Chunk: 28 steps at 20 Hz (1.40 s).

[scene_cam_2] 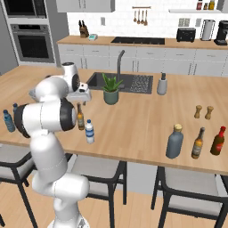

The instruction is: Move the plastic bottles in the middle to the plastics group, and the glass bottles in the middle to the glass group.

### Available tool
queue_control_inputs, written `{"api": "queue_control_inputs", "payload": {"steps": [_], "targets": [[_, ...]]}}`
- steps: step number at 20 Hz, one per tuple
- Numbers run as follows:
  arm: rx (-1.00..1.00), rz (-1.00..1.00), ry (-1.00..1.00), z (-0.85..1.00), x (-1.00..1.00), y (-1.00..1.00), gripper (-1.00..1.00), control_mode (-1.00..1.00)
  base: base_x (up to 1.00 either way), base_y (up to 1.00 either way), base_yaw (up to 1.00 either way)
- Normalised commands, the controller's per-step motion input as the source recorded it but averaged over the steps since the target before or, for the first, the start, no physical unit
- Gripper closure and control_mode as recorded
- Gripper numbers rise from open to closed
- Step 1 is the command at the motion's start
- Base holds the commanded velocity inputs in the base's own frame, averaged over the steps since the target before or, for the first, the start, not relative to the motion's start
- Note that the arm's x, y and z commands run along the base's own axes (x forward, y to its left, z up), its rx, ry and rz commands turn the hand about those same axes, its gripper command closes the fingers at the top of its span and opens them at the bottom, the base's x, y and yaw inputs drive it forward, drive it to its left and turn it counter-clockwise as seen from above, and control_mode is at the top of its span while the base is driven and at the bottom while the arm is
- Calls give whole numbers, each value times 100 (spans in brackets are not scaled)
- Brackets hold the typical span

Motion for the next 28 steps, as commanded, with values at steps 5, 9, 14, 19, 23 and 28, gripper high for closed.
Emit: {"api": "queue_control_inputs", "payload": {"steps": [5, 9, 14, 19, 23, 28], "targets": [[0, 0, 0, -7, 24, 0, -100, -100, 0, 0, 0], [0, 0, 0, -12, 8, 0, -100, -100, 0, 0, 0], [0, 0, 0, -8, 0, 0, -100, -100, 0, 0, 0], [0, 0, 0, -3, -3, 0, -100, -100, 0, 0, 0], [-2, 0, 0, -1, -1, 0, -100, -100, 0, 0, 0], [-2, 0, 0, -3, 0, -2, -100, -100, 0, 0, 0]]}}
